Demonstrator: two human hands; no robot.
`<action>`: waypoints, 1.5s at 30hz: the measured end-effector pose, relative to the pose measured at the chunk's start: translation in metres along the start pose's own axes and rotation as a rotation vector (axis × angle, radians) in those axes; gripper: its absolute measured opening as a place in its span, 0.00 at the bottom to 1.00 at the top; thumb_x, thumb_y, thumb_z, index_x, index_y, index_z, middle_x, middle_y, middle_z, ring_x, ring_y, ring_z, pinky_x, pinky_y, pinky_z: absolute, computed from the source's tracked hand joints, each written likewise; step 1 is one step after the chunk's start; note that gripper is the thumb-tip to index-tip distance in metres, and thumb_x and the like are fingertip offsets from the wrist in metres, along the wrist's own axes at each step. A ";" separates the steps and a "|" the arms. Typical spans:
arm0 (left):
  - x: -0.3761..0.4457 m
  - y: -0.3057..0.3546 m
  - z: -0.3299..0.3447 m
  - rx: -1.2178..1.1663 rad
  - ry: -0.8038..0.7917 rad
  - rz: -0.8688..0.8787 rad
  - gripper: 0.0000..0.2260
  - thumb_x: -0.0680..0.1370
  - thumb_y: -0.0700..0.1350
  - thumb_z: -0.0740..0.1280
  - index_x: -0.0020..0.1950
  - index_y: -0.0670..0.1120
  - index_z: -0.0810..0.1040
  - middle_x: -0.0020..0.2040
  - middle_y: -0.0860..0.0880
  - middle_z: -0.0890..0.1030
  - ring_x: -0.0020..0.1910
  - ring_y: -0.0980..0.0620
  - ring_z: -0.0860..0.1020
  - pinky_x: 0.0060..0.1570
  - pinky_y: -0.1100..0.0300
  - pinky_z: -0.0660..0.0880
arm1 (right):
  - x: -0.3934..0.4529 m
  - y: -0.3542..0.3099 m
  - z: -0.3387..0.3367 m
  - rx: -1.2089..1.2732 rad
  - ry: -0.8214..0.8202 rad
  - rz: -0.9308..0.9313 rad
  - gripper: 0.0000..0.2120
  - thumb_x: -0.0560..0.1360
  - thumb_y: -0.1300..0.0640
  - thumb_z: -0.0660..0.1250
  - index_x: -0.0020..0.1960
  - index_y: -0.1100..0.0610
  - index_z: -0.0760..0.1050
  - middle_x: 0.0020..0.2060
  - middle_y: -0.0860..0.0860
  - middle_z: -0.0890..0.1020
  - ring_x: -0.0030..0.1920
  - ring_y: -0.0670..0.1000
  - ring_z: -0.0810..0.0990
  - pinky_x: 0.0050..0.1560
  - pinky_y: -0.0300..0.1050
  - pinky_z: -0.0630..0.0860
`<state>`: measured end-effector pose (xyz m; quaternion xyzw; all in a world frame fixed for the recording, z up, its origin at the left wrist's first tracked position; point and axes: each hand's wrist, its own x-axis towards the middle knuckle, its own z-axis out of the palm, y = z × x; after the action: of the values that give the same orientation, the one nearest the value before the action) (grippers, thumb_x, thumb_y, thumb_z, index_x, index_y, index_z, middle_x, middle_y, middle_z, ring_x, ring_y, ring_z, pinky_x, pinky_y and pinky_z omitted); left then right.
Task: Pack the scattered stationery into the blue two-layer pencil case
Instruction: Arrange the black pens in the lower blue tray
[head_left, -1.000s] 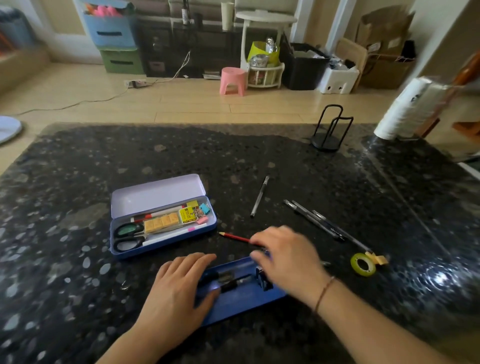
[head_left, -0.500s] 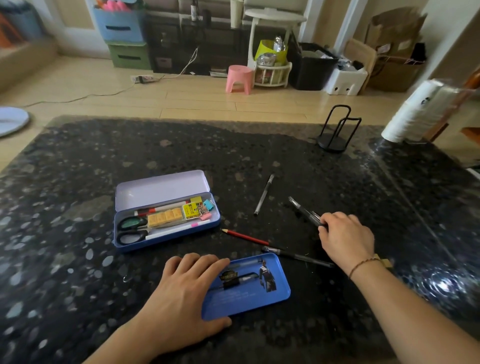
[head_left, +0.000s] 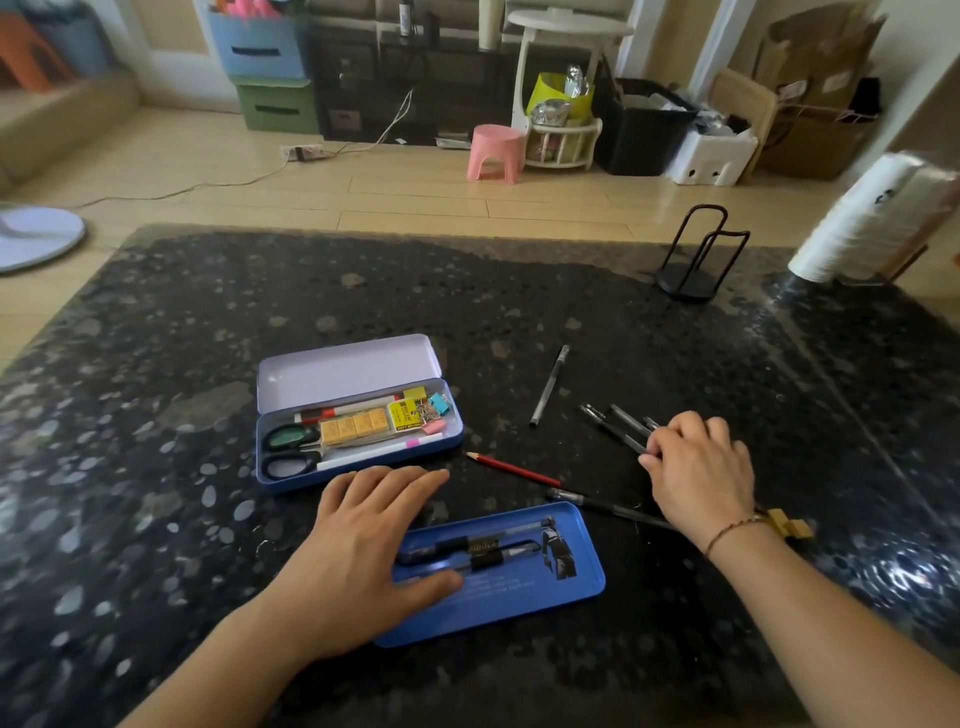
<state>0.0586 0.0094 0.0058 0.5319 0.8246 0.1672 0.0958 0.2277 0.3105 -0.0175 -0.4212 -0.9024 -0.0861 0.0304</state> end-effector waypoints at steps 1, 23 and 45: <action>0.000 0.000 0.000 -0.006 0.005 0.005 0.39 0.69 0.75 0.55 0.76 0.62 0.49 0.72 0.63 0.59 0.72 0.59 0.55 0.72 0.57 0.46 | 0.000 -0.003 -0.007 0.063 0.016 0.011 0.08 0.76 0.46 0.63 0.52 0.47 0.76 0.51 0.47 0.73 0.54 0.51 0.70 0.52 0.48 0.72; 0.002 -0.004 0.014 0.025 -0.067 0.031 0.49 0.64 0.73 0.66 0.76 0.62 0.41 0.72 0.63 0.59 0.69 0.59 0.57 0.70 0.59 0.57 | 0.009 0.039 -0.018 0.318 -0.187 0.178 0.11 0.72 0.50 0.71 0.54 0.48 0.78 0.48 0.49 0.77 0.48 0.52 0.77 0.45 0.47 0.77; 0.002 -0.008 0.009 -0.039 -0.090 -0.076 0.53 0.64 0.73 0.67 0.70 0.67 0.28 0.74 0.63 0.52 0.70 0.59 0.55 0.72 0.55 0.50 | -0.035 -0.044 -0.035 0.533 -0.065 -0.495 0.10 0.69 0.42 0.70 0.47 0.44 0.80 0.50 0.41 0.77 0.55 0.48 0.72 0.55 0.48 0.71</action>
<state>0.0539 0.0096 -0.0052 0.5054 0.8355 0.1552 0.1493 0.2162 0.2498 0.0067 -0.1700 -0.9682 0.1608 0.0887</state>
